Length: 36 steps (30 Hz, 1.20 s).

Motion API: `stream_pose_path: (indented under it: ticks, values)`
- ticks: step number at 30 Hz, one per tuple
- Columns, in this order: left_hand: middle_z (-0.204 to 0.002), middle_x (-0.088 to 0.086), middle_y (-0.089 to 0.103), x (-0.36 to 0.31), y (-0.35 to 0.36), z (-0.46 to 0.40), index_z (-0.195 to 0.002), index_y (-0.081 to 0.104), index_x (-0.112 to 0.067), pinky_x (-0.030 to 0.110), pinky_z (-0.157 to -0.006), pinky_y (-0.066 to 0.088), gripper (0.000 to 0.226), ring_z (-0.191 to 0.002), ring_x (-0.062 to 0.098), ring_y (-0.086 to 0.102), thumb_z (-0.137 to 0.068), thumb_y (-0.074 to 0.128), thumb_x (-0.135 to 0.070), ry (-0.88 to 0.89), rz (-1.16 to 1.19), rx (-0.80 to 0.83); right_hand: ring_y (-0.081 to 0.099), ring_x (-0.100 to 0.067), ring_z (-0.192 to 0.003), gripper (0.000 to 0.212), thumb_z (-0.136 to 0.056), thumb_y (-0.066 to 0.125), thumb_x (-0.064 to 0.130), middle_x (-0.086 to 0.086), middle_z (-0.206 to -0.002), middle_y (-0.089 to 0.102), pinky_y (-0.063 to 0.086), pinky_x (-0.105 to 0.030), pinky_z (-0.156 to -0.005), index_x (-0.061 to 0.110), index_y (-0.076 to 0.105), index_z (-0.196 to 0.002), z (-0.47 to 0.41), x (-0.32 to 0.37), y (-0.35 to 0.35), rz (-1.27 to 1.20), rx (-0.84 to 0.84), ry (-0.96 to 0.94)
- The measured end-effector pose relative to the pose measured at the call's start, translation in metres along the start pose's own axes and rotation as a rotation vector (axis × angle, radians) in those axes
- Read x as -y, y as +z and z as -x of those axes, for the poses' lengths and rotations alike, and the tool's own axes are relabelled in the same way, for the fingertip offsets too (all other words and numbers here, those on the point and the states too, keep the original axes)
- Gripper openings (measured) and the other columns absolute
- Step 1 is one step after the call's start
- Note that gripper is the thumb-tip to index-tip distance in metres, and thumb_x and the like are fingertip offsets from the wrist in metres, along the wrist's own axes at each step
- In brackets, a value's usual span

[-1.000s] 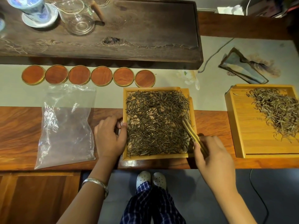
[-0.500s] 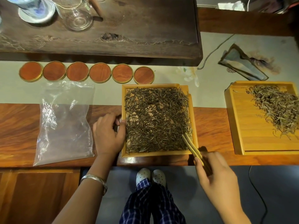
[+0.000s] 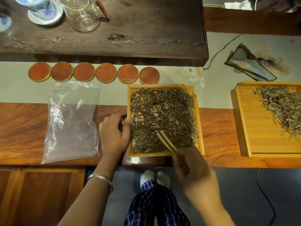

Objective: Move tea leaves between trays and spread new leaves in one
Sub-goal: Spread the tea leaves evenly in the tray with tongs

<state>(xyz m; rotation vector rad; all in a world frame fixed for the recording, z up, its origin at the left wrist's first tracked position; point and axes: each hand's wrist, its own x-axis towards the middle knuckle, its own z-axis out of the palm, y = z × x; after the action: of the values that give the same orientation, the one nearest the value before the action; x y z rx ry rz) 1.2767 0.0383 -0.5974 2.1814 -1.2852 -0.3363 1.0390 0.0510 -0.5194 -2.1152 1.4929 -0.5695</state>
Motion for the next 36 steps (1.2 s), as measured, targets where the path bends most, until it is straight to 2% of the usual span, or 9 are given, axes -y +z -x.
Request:
stream_pose_path:
  ticks: [3,5,7,19,24,27,30,33,36]
  values:
    - [-0.07,-0.007,0.047,-0.001,-0.002,0.0,-0.075,0.044,-0.023,0.03,-0.068,0.022,0.018,-0.069,0.014,0.039,-0.087,0.046,-0.035,0.006,0.017,0.004,0.06,-0.02,-0.056,0.014,-0.088,0.055,0.027,0.0,-0.083,0.06,0.047,-0.027,-0.04,0.015,0.062,-0.085,-0.01,0.026,0.024,0.035,0.075,-0.054]
    - [-0.069,-0.01,0.043,-0.002,-0.002,-0.001,-0.077,0.04,-0.03,0.03,-0.066,0.02,0.013,-0.067,0.011,0.035,-0.087,0.047,-0.035,0.018,0.014,0.0,0.06,-0.022,-0.055,0.008,-0.082,0.066,0.02,-0.002,-0.081,0.061,0.045,-0.026,-0.039,0.013,0.063,-0.084,-0.016,0.037,0.035,0.087,0.091,-0.072]
    - [-0.069,-0.011,0.042,-0.002,-0.002,-0.001,-0.078,0.038,-0.033,0.03,-0.065,0.018,0.013,-0.067,0.01,0.033,-0.087,0.048,-0.034,0.022,0.02,-0.004,0.06,-0.019,-0.054,0.012,-0.077,0.074,0.018,-0.002,-0.081,0.062,0.043,-0.022,-0.038,0.014,0.064,-0.083,-0.019,0.043,0.042,0.128,0.106,-0.06]
    - [-0.067,-0.013,0.04,-0.003,-0.002,-0.002,-0.077,0.035,-0.036,0.03,-0.065,0.022,0.016,-0.065,0.011,0.035,-0.085,0.049,-0.034,0.031,0.05,-0.013,0.057,-0.024,-0.049,0.015,-0.076,0.076,0.016,-0.003,-0.079,0.059,0.04,-0.026,-0.035,0.013,0.062,-0.08,-0.023,0.044,0.042,0.138,0.1,-0.065]
    - [-0.069,-0.01,0.046,-0.002,-0.002,-0.001,-0.082,0.044,-0.035,0.032,-0.067,0.03,0.006,-0.066,0.013,0.041,-0.085,0.049,-0.035,0.022,0.062,0.001,0.056,-0.022,-0.048,0.014,-0.077,0.074,0.019,-0.001,-0.078,0.058,0.037,-0.024,-0.034,0.016,0.061,-0.08,-0.021,0.041,0.043,0.153,0.13,-0.086]
    - [-0.069,-0.009,0.048,-0.003,-0.002,-0.001,-0.083,0.049,-0.032,0.031,-0.067,0.027,0.003,-0.066,0.014,0.041,-0.085,0.049,-0.034,0.024,0.054,0.001,0.056,-0.018,-0.047,0.009,-0.084,0.067,0.021,0.002,-0.081,0.057,0.037,-0.023,-0.035,0.018,0.059,-0.083,-0.031,0.03,0.033,0.1,0.092,-0.001]
    - [-0.068,-0.007,0.049,-0.004,-0.003,-0.001,-0.082,0.051,-0.027,0.03,-0.066,0.025,0.006,-0.066,0.014,0.041,-0.084,0.05,-0.032,0.027,0.042,-0.004,0.051,-0.014,-0.049,0.008,-0.086,0.066,0.018,0.002,-0.081,0.056,0.033,-0.014,-0.039,0.014,0.059,-0.085,-0.06,0.012,0.019,0.093,-0.025,0.043]
    - [-0.069,-0.006,0.05,-0.005,-0.004,-0.001,-0.082,0.055,-0.021,0.03,-0.066,0.024,0.011,-0.066,0.015,0.041,-0.084,0.05,-0.03,0.026,0.028,-0.01,0.055,-0.021,-0.056,0.01,-0.09,0.061,0.019,-0.003,-0.085,0.056,0.045,-0.032,-0.043,0.01,0.06,-0.089,-0.086,-0.001,0.011,0.066,-0.048,0.057]
    - [-0.07,-0.003,0.052,-0.004,-0.004,-0.001,-0.086,0.06,-0.017,0.031,-0.067,0.025,0.017,-0.067,0.016,0.043,-0.085,0.05,-0.03,0.029,0.025,0.0,0.057,-0.024,-0.063,0.015,-0.091,0.058,0.021,-0.006,-0.091,0.058,0.044,-0.031,-0.048,0.007,0.061,-0.093,-0.099,0.0,0.018,0.105,-0.022,0.029]
